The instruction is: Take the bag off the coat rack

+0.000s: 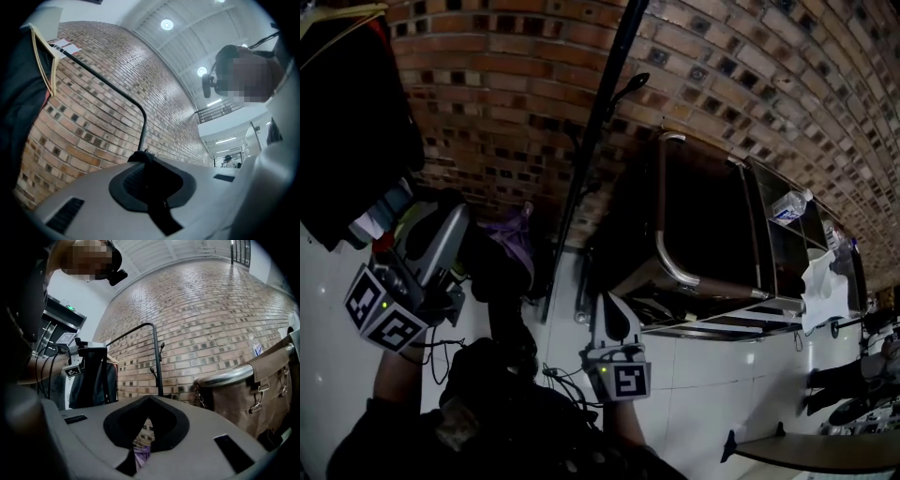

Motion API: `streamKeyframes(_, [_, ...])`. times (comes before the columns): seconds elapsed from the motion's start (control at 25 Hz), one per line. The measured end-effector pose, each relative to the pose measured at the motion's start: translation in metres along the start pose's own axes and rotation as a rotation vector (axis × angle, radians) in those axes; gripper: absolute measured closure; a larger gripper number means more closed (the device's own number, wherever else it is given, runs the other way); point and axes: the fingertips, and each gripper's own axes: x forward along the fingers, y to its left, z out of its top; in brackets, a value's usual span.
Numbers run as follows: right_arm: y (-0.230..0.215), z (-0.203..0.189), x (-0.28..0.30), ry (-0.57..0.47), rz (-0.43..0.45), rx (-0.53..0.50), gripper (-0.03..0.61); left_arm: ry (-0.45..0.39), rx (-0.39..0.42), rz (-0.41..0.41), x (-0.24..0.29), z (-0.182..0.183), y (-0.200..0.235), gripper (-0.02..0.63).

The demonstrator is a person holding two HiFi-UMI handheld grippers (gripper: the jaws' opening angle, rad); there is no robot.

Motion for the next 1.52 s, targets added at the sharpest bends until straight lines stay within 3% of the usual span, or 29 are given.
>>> streamKeyframes(0.16, [0.017,0.001,-0.006,-0.005,-0.003,-0.01,0.561,0.022,0.016,-0.009,-0.032,-0.002,-0.014,0.577])
streamKeyframes(0.44, [0.063,0.003,-0.002,-0.005,-0.031,-0.046,0.563,0.08,-0.025,-0.023,-0.092,0.007,-0.012,0.577])
streamKeyframes(0.64, [0.111,0.01,-0.005,-0.008,-0.018,-0.088,0.563,0.114,0.015,-0.038,-0.133,0.009,-0.013,0.577])
streamKeyframes(0.92, [0.168,0.012,-0.018,0.038,0.005,-0.182,0.563,0.13,0.038,-0.028,-0.182,0.018,-0.009,0.577])
streamKeyframes(1.52, [0.235,0.009,-0.047,0.067,-0.004,-0.183,0.563,0.106,-0.024,-0.055,-0.251,0.036,-0.011,0.577])
